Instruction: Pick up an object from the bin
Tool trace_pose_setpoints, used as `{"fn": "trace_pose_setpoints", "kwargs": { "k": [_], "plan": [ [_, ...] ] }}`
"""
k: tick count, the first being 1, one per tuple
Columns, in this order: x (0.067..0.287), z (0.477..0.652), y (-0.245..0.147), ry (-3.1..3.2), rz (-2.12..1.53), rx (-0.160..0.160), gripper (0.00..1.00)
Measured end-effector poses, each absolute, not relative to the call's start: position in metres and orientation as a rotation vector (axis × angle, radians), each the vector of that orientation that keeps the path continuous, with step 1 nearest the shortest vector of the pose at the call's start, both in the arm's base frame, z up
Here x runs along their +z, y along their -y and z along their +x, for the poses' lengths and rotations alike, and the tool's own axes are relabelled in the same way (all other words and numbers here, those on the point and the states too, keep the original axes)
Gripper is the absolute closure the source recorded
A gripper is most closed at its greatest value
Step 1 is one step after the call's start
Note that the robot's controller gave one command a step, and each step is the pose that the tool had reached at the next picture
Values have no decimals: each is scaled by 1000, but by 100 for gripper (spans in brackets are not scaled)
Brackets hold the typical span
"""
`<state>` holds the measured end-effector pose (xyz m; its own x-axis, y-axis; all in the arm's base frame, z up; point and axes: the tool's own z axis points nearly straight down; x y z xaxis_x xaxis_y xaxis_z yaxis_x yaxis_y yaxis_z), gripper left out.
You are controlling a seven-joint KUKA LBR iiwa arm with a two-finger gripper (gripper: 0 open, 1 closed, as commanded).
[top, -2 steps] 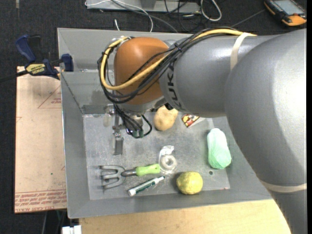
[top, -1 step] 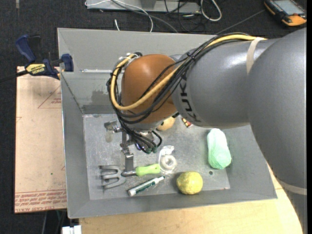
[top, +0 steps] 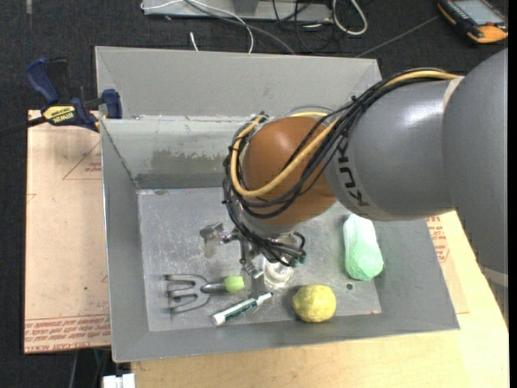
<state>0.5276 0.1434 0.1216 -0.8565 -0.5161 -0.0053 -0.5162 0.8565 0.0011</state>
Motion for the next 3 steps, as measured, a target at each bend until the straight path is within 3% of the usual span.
{"fn": "trace_pose_setpoints", "kwargs": {
  "k": [1, 2, 3],
  "plan": [
    [69, 487, -135, -3044, -650, 16, 0],
    [71, 504, -87, -3042, -706, 3, 100],
    [71, 504, -87, -3042, -706, 3, 100]
  ]
}}
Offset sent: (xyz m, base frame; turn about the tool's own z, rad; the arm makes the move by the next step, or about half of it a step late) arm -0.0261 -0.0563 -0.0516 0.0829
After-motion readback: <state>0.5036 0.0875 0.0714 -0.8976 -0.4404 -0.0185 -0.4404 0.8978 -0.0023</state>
